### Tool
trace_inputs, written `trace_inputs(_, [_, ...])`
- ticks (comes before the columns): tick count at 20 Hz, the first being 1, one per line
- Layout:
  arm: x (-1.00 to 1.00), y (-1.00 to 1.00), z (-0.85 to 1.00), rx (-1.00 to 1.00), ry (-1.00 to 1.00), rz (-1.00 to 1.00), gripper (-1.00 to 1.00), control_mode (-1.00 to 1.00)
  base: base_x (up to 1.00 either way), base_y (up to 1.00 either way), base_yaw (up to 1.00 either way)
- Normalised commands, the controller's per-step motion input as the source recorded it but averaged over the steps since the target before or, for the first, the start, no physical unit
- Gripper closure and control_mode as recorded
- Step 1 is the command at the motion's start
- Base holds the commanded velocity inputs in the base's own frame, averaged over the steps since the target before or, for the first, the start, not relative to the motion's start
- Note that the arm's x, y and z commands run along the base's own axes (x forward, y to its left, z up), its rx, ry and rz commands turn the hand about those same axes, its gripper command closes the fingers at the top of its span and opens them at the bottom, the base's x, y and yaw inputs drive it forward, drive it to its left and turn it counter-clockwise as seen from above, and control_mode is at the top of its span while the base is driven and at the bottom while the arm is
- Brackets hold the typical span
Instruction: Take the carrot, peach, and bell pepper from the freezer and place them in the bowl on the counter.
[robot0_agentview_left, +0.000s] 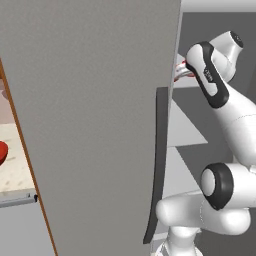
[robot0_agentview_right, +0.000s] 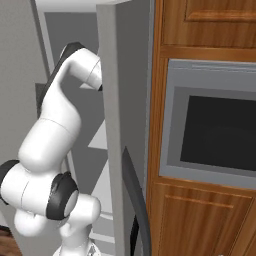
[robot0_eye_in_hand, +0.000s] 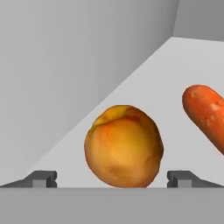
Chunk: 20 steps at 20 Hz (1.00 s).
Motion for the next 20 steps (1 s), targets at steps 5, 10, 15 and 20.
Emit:
trace_inputs(5, [0.25, 0.04, -0.01, 0.0, 0.0, 0.0, -1.0, -1.0, 0.0, 0.0, 0.0])
trace_inputs(10, [0.14, 0.0, -0.01, 0.0, 0.0, 0.0, -1.0, -1.0, 0.0, 0.0, 0.0])
trace_inputs(15, [0.07, 0.0, -0.12, 0.0, 0.0, 0.0, -1.0, -1.0, 0.0, 0.0, 0.0])
trace_inputs(20, [0.04, 0.02, -0.28, 0.0, 0.0, 0.0, 1.0, -1.0, 0.0, 0.0, 0.0])
